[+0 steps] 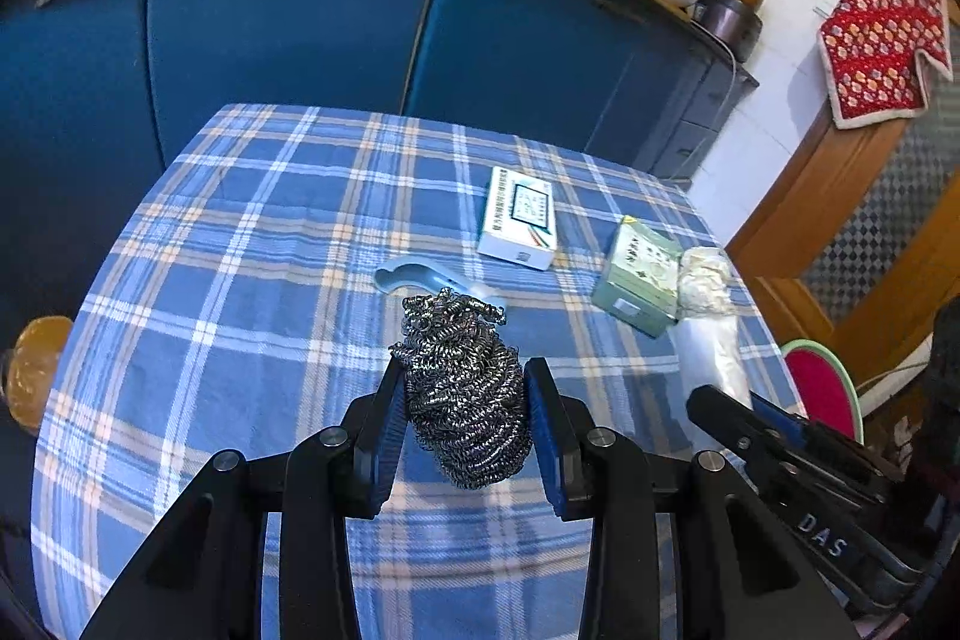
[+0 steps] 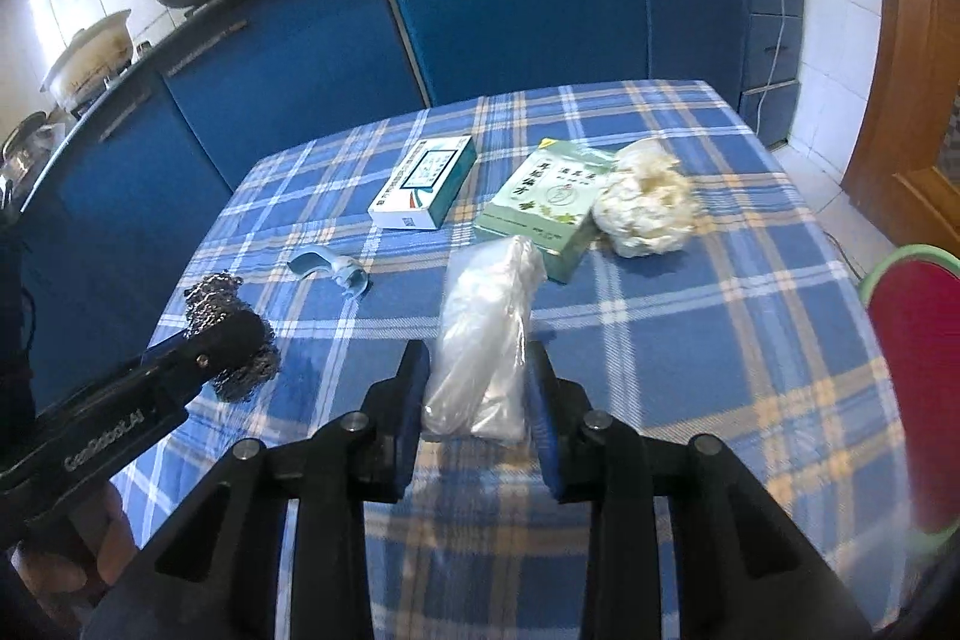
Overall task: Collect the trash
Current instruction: 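Carry the steel wool in the left tool while the right tool carries the plastic bag toward the bucket, then open the left tool dropping the steel wool while the right tool drops the plastic bag into the bucket, then move both open tools back over the trash on the table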
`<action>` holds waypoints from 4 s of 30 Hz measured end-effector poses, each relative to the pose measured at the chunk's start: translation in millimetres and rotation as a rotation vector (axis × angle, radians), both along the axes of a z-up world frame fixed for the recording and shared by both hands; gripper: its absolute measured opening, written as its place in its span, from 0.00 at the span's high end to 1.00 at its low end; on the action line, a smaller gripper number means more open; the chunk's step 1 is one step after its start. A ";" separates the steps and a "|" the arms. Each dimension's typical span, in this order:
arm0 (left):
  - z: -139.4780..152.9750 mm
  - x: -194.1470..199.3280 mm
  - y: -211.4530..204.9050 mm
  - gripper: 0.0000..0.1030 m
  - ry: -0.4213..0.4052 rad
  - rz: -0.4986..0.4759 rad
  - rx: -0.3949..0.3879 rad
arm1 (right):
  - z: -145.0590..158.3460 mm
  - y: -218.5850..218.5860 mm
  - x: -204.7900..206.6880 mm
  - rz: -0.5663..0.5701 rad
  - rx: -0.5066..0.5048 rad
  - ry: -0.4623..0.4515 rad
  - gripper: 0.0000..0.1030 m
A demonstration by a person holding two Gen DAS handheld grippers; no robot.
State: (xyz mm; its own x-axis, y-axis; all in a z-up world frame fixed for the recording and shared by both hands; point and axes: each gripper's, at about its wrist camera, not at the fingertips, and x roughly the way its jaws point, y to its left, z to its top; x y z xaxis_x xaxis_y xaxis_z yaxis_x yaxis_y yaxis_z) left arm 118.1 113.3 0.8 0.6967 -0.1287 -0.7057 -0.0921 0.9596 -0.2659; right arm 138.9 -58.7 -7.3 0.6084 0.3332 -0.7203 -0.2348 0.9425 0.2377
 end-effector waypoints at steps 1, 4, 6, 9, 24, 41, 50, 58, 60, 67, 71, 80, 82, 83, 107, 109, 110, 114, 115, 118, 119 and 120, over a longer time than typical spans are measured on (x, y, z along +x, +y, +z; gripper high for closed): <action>1.5 -1.6 -2.3 0.62 -0.003 -0.003 0.002 | 1.2 -2.3 -1.7 -0.003 0.002 -0.004 0.66; 6.0 -4.6 -9.1 0.62 -0.011 -0.016 0.008 | 7.7 -13.4 -10.8 -0.017 0.011 -0.020 0.66; 9.0 -6.6 -14.4 0.62 -0.016 -0.026 0.012 | 11.3 -20.5 -16.5 -0.028 0.013 -0.032 0.66; 12.9 -8.3 -22.9 0.62 -0.023 -0.043 0.019 | 16.1 -31.0 -23.5 -0.043 0.021 -0.043 0.66; 24.8 -6.3 -77.9 0.62 -0.039 -0.153 0.045 | 21.4 -83.3 -47.4 -0.133 0.054 -0.062 0.66; 31.7 5.4 -163.4 0.62 -0.048 -0.366 0.058 | 28.1 -154.5 -68.6 -0.291 0.055 -0.096 0.66; 30.9 15.4 -215.3 0.62 -0.041 -0.462 0.071 | 24.3 -196.2 -74.5 -0.387 0.064 -0.094 0.66; 24.7 22.7 -260.6 0.62 -0.027 -0.547 0.082 | 14.8 -235.4 -77.6 -0.466 0.073 -0.078 0.66; 23.2 23.2 -273.1 0.62 -0.027 -0.572 0.089 | 12.6 -242.6 -78.3 -0.481 0.075 -0.075 0.66; 15.1 27.6 -306.4 0.62 -0.013 -0.628 0.105 | 1.0 -264.1 -78.9 -0.525 0.079 -0.051 0.66; 8.5 29.6 -321.3 0.62 0.001 -0.650 0.114 | -6.5 -274.7 -78.5 -0.543 0.079 -0.036 0.66; -6.4 35.8 -349.2 0.62 0.035 -0.689 0.131 | -24.3 -295.6 -77.8 -0.578 0.098 0.004 0.65; -9.0 37.3 -353.2 0.62 0.040 -0.695 0.134 | -27.0 -298.6 -77.1 -0.583 0.101 0.009 0.65; -10.5 38.0 -355.0 0.61 0.044 -0.697 0.135 | -28.1 -299.9 -76.8 -0.586 0.102 0.011 0.65; 0.7 36.1 -339.9 0.53 0.015 -0.654 0.121 | -29.7 -312.3 -83.3 -0.622 0.143 0.000 0.50; 4.2 34.8 -332.5 0.53 0.007 -0.639 0.123 | -28.5 -311.7 -83.9 -0.618 0.142 -0.005 0.50; 6.0 34.8 -328.5 0.53 0.004 -0.631 0.123 | -27.1 -310.2 -84.0 -0.615 0.142 -0.009 0.50; 12.8 34.3 -309.7 0.53 -0.010 -0.591 0.123 | -23.7 -305.8 -83.1 -0.605 0.136 -0.016 0.50; 14.1 34.5 -304.9 0.53 -0.013 -0.581 0.122 | -22.9 -304.0 -82.6 -0.601 0.135 -0.017 0.49; 18.1 35.5 -287.9 0.53 -0.017 -0.543 0.119 | -20.5 -297.8 -81.1 -0.590 0.131 -0.020 0.49; 19.3 36.1 -281.9 0.53 -0.018 -0.528 0.118 | -19.7 -295.4 -80.4 -0.585 0.131 -0.021 0.48; 20.3 36.6 -275.3 0.53 -0.019 -0.513 0.116 | -18.6 -293.2 -79.8 -0.579 0.130 -0.022 0.48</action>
